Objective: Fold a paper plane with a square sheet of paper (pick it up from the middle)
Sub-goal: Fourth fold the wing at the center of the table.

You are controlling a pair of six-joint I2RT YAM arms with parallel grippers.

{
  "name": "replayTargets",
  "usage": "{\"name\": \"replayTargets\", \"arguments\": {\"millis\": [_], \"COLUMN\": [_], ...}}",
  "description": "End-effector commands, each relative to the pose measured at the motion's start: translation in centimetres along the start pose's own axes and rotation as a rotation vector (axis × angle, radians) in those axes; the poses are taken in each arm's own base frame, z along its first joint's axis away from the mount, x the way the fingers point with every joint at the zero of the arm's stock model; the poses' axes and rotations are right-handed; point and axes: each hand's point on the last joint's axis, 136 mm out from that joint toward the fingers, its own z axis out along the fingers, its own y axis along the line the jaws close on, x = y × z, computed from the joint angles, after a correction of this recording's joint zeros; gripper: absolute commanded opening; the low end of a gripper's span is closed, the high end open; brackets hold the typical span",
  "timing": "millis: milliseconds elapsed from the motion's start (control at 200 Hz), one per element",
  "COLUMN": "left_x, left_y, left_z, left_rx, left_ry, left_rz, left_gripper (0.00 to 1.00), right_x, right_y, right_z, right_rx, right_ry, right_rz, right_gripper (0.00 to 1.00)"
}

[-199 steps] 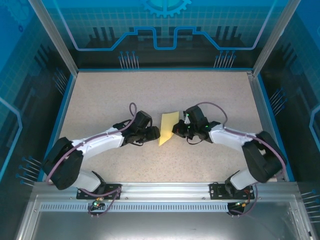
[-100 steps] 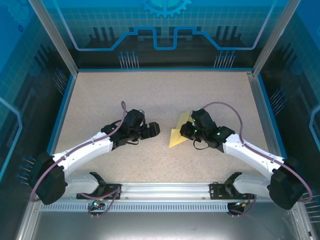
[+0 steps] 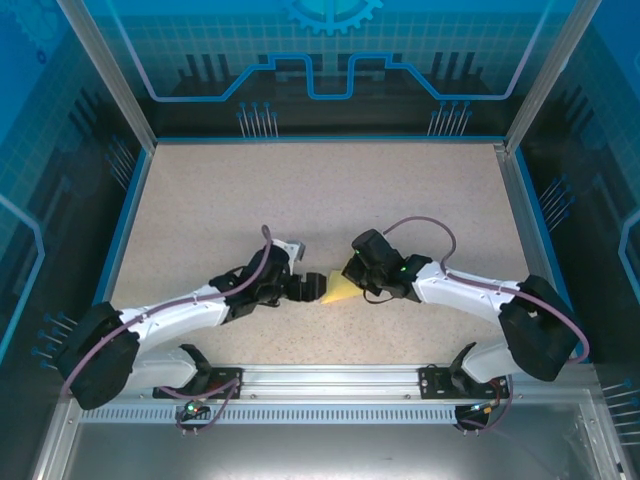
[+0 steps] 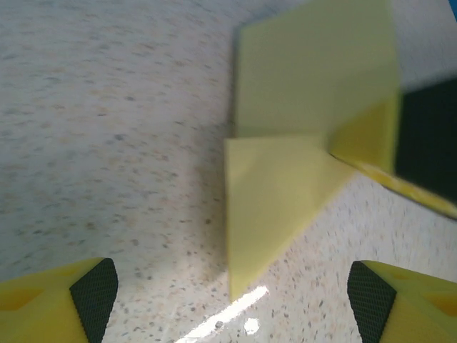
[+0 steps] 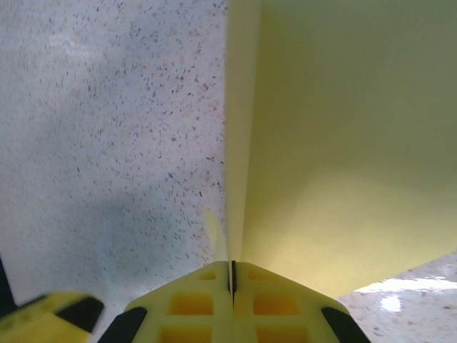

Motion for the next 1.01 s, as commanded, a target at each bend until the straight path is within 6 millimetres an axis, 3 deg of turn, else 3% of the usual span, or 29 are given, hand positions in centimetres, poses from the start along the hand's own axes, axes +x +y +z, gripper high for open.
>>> {"name": "replayTargets", "arguments": {"millis": [0,375,815,1000], "left_x": [-1.7,0.1,2.2,2.3], "left_y": [-3.1,-3.0,-4.1,-4.3], "left_z": [-0.4,2.0,4.3,5.6], "left_rx": [0.092,0.155,0.259,0.256], "left_ry": [-0.146,-0.182,-0.127,-0.116], "left_rz": [0.233,0.393,0.498,0.530], "left_gripper": [0.87,0.72,0.59,0.55], "right_x": [0.4,0.6,0.6,0.6], "right_y": [-0.8,-3.5,-3.6,-3.3], "right_z": [0.8,0.8,0.9,0.6], "right_rx": [0.003,0.103,0.137,0.143], "right_ry": [-0.012,0.015,0.091,0.104], "right_rz": [0.130,0.249,0.345,0.359], "right_gripper": [0.00,0.00,0.00,0.00]}}
